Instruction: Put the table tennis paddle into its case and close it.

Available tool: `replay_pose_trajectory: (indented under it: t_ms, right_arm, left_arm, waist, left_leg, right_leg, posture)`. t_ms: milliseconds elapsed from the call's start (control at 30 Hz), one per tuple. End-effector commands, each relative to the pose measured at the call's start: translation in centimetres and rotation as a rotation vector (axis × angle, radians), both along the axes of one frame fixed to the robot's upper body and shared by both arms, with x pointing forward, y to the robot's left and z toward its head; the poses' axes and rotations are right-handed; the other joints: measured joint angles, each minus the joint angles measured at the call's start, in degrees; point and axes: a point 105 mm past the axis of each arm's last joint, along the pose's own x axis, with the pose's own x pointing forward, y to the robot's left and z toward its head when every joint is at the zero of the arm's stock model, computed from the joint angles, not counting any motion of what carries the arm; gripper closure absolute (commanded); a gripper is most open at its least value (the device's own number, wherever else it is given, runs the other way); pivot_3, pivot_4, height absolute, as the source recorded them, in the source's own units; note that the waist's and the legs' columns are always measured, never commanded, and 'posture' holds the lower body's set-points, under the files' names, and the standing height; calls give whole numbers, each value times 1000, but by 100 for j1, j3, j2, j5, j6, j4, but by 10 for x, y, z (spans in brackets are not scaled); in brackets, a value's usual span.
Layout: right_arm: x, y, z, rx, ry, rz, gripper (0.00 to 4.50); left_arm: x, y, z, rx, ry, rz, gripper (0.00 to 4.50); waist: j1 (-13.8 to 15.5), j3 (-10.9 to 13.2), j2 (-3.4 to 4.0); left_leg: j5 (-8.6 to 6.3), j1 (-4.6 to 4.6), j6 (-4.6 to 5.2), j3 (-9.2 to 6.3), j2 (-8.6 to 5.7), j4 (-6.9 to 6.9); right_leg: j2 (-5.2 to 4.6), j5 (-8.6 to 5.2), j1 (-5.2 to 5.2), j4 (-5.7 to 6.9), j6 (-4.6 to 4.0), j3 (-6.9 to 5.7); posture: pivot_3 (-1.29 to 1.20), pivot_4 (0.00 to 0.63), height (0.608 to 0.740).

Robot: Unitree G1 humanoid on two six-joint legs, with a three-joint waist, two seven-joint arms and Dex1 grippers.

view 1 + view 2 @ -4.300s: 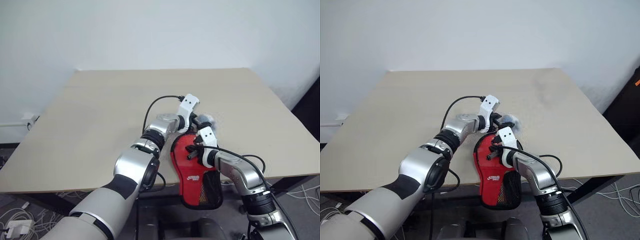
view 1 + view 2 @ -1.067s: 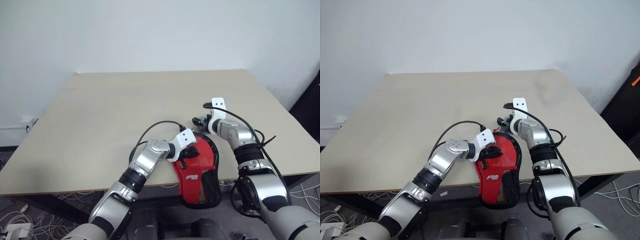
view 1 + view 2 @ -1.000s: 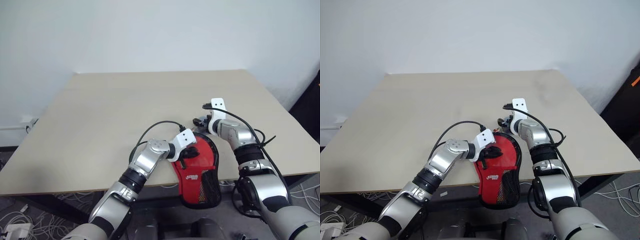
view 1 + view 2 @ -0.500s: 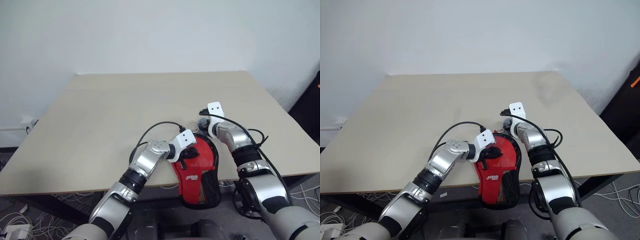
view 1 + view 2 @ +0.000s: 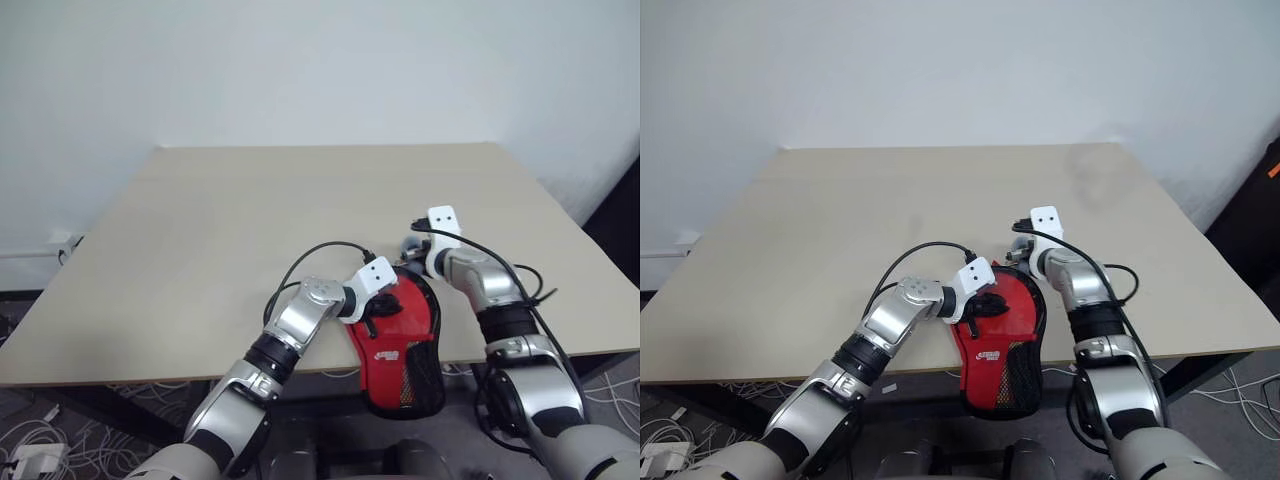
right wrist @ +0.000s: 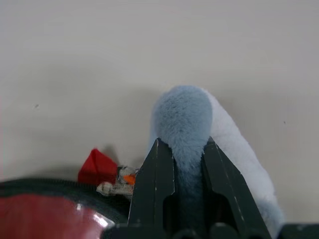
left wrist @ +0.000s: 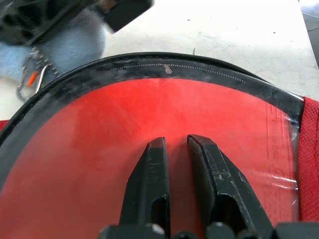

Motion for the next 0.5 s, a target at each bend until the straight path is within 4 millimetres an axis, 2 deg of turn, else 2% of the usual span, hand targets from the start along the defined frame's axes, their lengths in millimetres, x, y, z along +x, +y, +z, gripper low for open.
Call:
replay_pose_trajectory:
  t_ms: [33, 233, 500]
  right_arm:
    - [-3, -19, 35, 15, -85, -7, 4435]
    - [-17, -54, 36, -58, -70, -57, 4436]
    - [-30, -89, 37, -145, -59, -103, 4436]
  left_arm:
    - [-9, 20, -43, 154, 123, 46, 3791]
    - [-5, 23, -44, 163, 129, 64, 3791]
    - [-4, 22, -43, 159, 133, 62, 3791]
  waist:
    - [21, 1, 1]
    - [64, 2, 2]
    - [99, 3, 3]
  left_leg:
    - [-1, 1, 2, 0, 1, 0]
    - [-7, 0, 12, -3, 5, 0]
    - [-9, -2, 22, -8, 1, 1]
  right_leg:
    - [-2, -1, 0, 0, 1, 0]
    - [-11, -13, -5, -3, -8, -2]
    - [-22, -16, -4, -2, -4, -8]
  posture:
    - [0, 0, 724]
    - [0, 0, 724]
    - [0, 0, 724]
